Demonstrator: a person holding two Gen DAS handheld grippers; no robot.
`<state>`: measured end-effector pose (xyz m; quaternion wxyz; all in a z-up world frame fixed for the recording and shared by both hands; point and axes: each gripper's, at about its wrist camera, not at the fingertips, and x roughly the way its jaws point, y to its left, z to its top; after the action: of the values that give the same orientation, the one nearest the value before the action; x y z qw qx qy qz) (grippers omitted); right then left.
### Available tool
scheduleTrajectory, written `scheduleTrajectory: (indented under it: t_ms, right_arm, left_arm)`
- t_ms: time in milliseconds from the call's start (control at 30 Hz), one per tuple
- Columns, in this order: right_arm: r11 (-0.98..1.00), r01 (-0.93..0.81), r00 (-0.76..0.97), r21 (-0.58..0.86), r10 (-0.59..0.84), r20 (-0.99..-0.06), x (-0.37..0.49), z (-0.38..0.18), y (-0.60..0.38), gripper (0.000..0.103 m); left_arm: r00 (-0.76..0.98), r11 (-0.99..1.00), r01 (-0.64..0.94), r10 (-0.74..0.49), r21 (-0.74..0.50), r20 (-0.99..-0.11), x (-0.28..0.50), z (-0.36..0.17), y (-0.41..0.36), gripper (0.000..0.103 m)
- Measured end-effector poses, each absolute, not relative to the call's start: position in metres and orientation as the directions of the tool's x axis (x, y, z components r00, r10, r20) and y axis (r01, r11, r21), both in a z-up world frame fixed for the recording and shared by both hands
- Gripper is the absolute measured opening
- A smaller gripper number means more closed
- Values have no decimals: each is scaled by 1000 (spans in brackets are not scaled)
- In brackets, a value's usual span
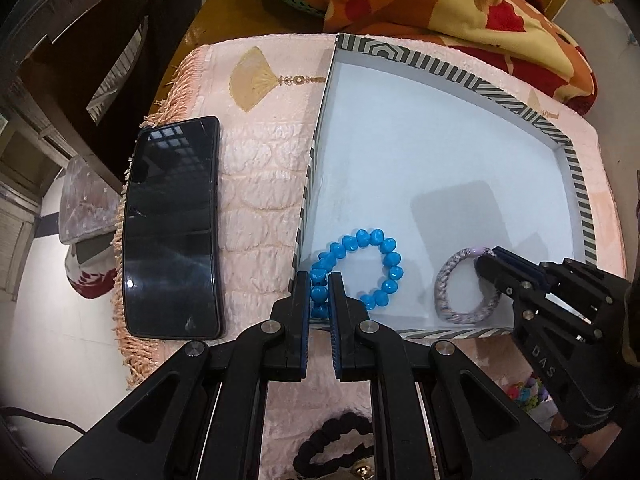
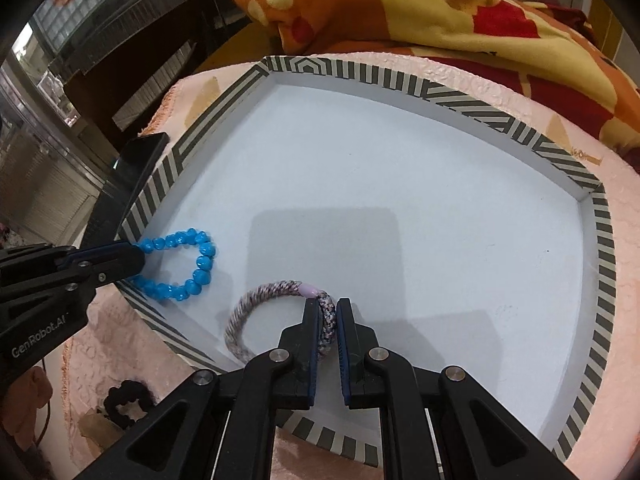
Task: Organize jewelry
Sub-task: 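Carry both bracelets into the striped tray and open both tools, then withdraw both tools from the tray back over the remaining items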
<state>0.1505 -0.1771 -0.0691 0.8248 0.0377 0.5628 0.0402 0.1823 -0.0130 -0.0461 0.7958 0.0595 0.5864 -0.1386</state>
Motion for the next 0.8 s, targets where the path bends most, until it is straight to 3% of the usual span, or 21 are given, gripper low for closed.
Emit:
scheduleTrajectory:
  t_ms: [167, 233, 533, 800]
  right_arm:
    - [991, 5, 381, 134, 121, -916, 147, -61, -185, 13]
    - [990, 21, 398, 137, 118, -910, 143, -55, -189, 39]
    - [979, 60, 464, 195, 145, -874, 110, -22, -207, 40]
    - [965, 83, 514, 247, 171, -841, 72, 0, -213, 42]
  left_arm:
    - [288, 958, 284, -130, -45, -949, 181, -44, -18, 9]
    - [285, 959, 278, -135, -53, -949, 180, -43, -18, 13]
    - [352, 960, 276, -150, -51, -924, 165, -19, -23, 48]
    - [397, 968, 249, -134, -34, -908, 141, 1, -15, 48]
